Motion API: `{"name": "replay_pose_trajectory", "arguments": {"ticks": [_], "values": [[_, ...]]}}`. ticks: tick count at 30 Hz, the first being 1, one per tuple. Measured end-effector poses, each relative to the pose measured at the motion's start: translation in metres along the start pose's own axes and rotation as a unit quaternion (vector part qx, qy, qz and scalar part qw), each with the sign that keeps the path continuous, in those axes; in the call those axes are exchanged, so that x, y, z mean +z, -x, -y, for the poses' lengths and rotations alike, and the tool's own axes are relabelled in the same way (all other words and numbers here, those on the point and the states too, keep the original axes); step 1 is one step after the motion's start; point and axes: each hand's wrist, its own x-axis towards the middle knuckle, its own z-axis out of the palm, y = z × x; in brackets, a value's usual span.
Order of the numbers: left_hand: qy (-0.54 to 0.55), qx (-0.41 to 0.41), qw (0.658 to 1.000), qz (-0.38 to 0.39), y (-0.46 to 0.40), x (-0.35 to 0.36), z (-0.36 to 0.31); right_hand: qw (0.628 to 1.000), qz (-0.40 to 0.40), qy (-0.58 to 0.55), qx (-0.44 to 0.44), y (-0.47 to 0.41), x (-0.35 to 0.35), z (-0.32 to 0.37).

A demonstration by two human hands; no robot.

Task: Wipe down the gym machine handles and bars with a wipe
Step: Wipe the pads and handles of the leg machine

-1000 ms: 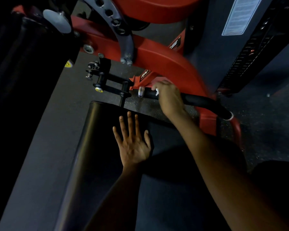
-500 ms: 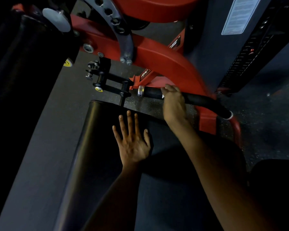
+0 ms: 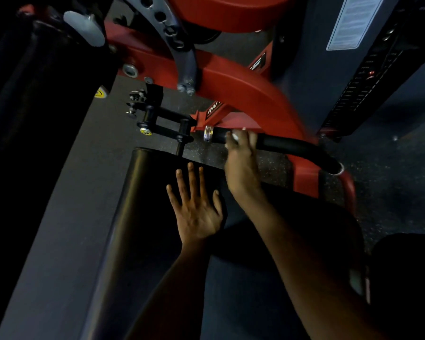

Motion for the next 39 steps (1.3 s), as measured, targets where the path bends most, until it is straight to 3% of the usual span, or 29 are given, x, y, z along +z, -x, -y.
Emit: {"name": "replay_pose_trajectory", "arguments": {"ticks": [2,6,9,12,14,16,19,22,26,28,31,35,39], "values": [[0.002,-0.004,1.000,-0.001,-0.001,0.000,-0.001,0.999,0.022,-0.019,-0.036,0.002,-0.014,-0.010],[-0.001,-0.005,1.000,0.006,-0.001,0.000,-0.001,0.992,-0.044,-0.112,0.047,0.002,-0.056,-0.043],[0.000,-0.006,1.000,0.005,0.000,-0.001,-0.001,0.957,-0.099,-0.244,0.121,0.011,-0.077,-0.034],[0.003,-0.006,1.000,0.006,0.000,-0.001,-0.001,0.967,-0.118,-0.186,0.130,0.008,-0.061,-0.027],[0.003,-0.006,1.000,0.004,-0.001,-0.002,-0.001,0.977,-0.034,-0.183,0.107,-0.004,-0.037,-0.005],[0.005,-0.002,1.000,0.008,0.000,-0.003,-0.001,0.980,0.080,-0.182,0.021,-0.018,-0.010,0.018],[0.010,-0.003,1.000,0.010,0.000,-0.004,-0.001,0.980,0.120,-0.140,-0.070,-0.031,-0.006,0.030],[0.004,-0.007,1.000,0.009,0.000,-0.002,-0.001,0.992,0.099,-0.020,-0.077,-0.024,-0.021,-0.026],[0.002,-0.007,1.000,0.014,-0.001,0.000,-0.001,0.994,-0.047,-0.044,0.093,-0.011,-0.042,-0.077],[0.001,-0.007,1.000,0.012,-0.001,-0.001,-0.001,0.997,-0.055,0.004,0.060,-0.013,-0.033,-0.048],[0.002,-0.007,1.000,0.013,-0.001,-0.002,-0.001,0.999,-0.003,-0.003,-0.041,-0.016,-0.018,0.005],[0.003,-0.008,1.000,0.011,-0.001,-0.003,-0.001,0.992,0.010,0.025,-0.123,-0.016,-0.008,-0.016],[0.014,-0.011,1.000,0.014,-0.001,-0.003,-0.002,0.999,-0.026,-0.026,-0.009,0.010,-0.044,-0.049]]}}
